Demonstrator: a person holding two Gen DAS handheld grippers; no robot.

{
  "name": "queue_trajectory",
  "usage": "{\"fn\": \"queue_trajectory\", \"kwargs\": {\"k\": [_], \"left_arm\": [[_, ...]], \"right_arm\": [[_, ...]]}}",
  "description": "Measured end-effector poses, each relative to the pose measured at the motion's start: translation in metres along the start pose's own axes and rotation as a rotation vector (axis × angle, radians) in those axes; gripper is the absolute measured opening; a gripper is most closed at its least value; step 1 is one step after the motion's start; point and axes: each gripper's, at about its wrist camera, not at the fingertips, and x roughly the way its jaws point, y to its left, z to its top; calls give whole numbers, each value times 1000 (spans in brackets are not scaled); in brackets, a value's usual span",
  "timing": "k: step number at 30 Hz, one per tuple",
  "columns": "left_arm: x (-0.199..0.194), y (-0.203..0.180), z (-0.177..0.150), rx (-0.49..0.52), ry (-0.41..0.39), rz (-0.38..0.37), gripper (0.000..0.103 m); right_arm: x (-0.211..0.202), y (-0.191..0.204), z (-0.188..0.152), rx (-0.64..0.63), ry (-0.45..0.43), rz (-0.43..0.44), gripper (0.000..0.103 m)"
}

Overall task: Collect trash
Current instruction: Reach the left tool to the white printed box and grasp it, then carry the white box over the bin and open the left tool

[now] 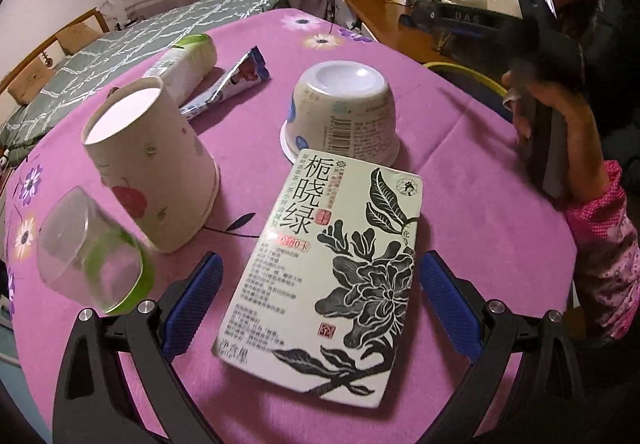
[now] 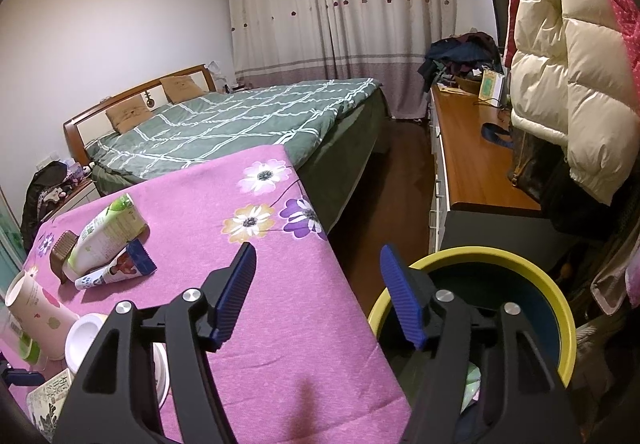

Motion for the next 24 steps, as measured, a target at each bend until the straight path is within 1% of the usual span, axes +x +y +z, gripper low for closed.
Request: {"fn": "queue_trajectory", "kwargs": {"k": [3,5,11,16,18,22,24], "left_arm": [[3,-2,1,14,6,2,96],[5,-3,1,20,13,3,85],[2,-4,0,23,9,-8,76],[-12,-5,-4,2,-16,3,74],[-19,-6,-3,-8,-35,11,74],[-32,-8,3,-13,-63,17,73],[-36,-11,6,-8,-67,21,73]], "right_arm": [[0,0,0,2,0,2,62],[0,1,0,2,-1,2,62],[1,1,0,0,-4,3,63],[-2,3,-1,4,-19,14,63],[-4,0,-2,4,-1,21,63],[-22,-16,-4,38,6,49,63],[-37,-24,-4,41,-9,48,63]]}}
